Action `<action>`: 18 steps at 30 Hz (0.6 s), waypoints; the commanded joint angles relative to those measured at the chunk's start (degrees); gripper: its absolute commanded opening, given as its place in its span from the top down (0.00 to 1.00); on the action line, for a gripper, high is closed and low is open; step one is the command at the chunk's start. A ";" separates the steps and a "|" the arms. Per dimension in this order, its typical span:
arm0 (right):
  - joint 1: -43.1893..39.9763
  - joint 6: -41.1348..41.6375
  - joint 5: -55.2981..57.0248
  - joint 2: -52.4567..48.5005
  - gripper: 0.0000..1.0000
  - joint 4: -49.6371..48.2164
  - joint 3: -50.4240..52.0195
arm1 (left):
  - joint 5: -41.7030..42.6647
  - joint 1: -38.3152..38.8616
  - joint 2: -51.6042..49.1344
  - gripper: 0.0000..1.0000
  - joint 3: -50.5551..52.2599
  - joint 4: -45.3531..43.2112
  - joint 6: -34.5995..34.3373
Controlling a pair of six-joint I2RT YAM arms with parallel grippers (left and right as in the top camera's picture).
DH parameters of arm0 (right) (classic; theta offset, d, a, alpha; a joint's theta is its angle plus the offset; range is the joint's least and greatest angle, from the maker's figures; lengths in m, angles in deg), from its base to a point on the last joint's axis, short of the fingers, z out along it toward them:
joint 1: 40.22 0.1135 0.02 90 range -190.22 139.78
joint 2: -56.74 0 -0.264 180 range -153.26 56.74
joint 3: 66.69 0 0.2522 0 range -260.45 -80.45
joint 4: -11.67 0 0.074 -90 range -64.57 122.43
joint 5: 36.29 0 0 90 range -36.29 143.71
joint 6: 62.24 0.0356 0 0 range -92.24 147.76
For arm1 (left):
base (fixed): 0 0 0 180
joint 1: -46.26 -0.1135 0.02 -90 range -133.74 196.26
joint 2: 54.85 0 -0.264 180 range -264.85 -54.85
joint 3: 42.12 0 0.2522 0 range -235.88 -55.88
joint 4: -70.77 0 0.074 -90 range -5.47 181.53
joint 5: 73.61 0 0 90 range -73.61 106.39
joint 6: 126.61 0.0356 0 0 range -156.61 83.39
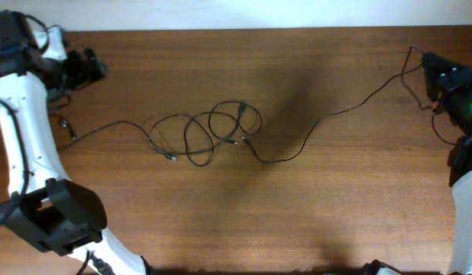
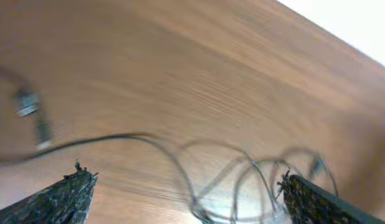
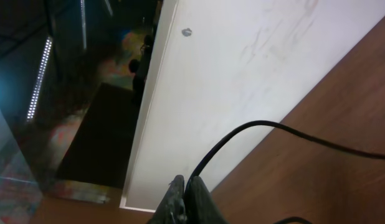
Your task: Untangle cables
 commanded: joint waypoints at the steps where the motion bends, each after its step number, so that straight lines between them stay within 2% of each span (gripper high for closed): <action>1: -0.52 -5.18 5.46 -0.04 0.96 3.67 -0.55 | 9.01 7.04 -0.52 0.01 -0.79 0.63 10.27; 4: -3.48 -7.56 9.11 -0.04 0.96 7.74 -0.55 | 8.98 14.58 -0.52 0.01 -0.79 0.57 10.27; 8: -5.44 -10.19 8.50 -0.04 0.96 11.34 -0.55 | 8.52 25.51 -1.29 0.01 -0.79 -0.28 10.27; 12: -5.44 -11.41 8.55 -0.04 0.96 12.94 -0.55 | -0.04 36.61 -6.73 0.01 -0.79 -1.07 10.27; 15: -5.44 -11.43 8.50 -0.04 0.96 12.96 -0.55 | -0.09 42.97 -11.17 0.01 -0.79 -0.57 18.36; 17: -5.44 -11.52 8.52 -0.04 0.96 13.44 -0.55 | -0.48 45.55 -12.68 0.01 -0.79 -0.59 17.44; 18: -5.44 -11.85 8.55 -0.04 0.96 14.03 -0.55 | -0.48 46.95 -13.40 0.01 -0.79 -0.44 14.32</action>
